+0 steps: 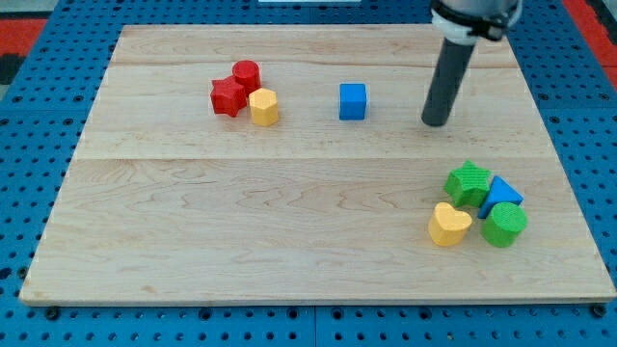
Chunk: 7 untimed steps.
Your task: Push the blue cube parallel to the green star
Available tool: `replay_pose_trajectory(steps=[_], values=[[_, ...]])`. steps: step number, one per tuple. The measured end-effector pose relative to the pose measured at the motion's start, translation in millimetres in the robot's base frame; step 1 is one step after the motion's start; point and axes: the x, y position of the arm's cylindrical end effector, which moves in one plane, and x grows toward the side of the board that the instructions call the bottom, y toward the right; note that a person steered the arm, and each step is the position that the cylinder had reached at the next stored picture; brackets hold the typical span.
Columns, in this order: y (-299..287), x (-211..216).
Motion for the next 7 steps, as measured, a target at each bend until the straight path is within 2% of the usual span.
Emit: replay_pose_trajectory(steps=[1,2,3,4,7], values=[[-22.4,-50.1],[-56.5,-79.3],[-97.3,-80.4],[-113.4,-70.4],[-113.4,13.8]])
